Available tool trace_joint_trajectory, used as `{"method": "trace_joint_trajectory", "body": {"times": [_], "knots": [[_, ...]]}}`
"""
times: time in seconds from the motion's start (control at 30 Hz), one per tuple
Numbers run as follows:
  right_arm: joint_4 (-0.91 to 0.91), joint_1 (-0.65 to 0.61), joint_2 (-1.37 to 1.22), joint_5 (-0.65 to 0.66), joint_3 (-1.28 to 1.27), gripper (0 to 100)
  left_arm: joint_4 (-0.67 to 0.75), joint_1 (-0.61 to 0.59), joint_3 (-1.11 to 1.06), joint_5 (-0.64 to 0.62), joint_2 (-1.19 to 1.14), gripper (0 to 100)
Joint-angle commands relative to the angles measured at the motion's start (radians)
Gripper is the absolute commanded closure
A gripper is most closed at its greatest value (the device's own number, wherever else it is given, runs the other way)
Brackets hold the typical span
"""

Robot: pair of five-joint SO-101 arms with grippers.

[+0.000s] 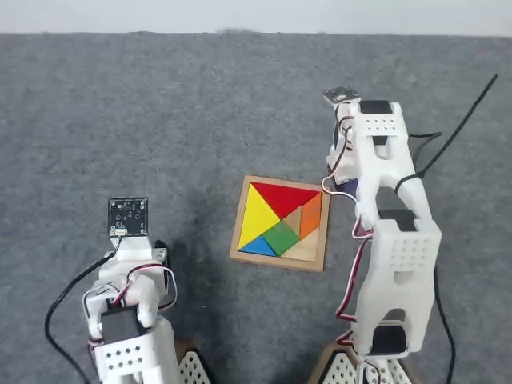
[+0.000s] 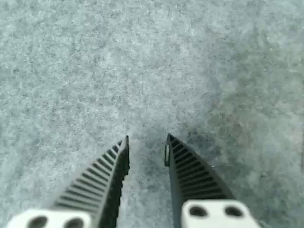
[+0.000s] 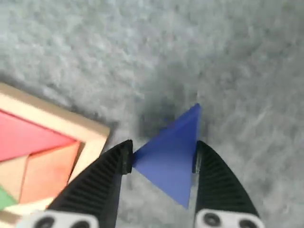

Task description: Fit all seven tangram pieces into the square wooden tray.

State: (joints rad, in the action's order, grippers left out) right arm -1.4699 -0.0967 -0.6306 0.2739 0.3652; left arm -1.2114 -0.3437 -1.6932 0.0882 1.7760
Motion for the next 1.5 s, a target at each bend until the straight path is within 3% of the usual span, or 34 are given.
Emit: {"method": "trace_joint_trajectory", "body": {"times": [0.0,0.37,0.63,0.7,0.8,1.03,1.2,1.47], "knots": [[-0.031,-0.019,0.171,-0.023,-0.058,87.0,-0.006,-0.003,0.008,0.011,-0.002,88],[0.142,-0.249,0.616,-0.12,-0.64,86.6,-0.006,-0.003,0.008,0.011,-0.002,88],[0.15,-0.369,0.647,-0.123,-0.683,86.9,-0.006,-0.003,0.008,0.011,-0.002,88],[0.163,-0.41,0.65,0.0,-0.681,86.9,-0.006,-0.003,0.008,0.011,-0.002,88],[0.163,-0.453,0.647,0.292,-0.687,86.9,-0.006,-0.003,0.008,0.011,-0.002,88],[0.097,-0.45,0.648,0.824,-0.704,86.9,-0.006,-0.003,0.008,0.011,-0.002,88],[0.05,-0.415,0.641,1.086,-0.706,86.9,-0.006,-0.003,0.008,0.011,-0.002,88],[0.058,-0.418,0.639,1.346,-0.789,86.9,-0.006,-0.003,0.008,0.011,-0.002,88]]}}
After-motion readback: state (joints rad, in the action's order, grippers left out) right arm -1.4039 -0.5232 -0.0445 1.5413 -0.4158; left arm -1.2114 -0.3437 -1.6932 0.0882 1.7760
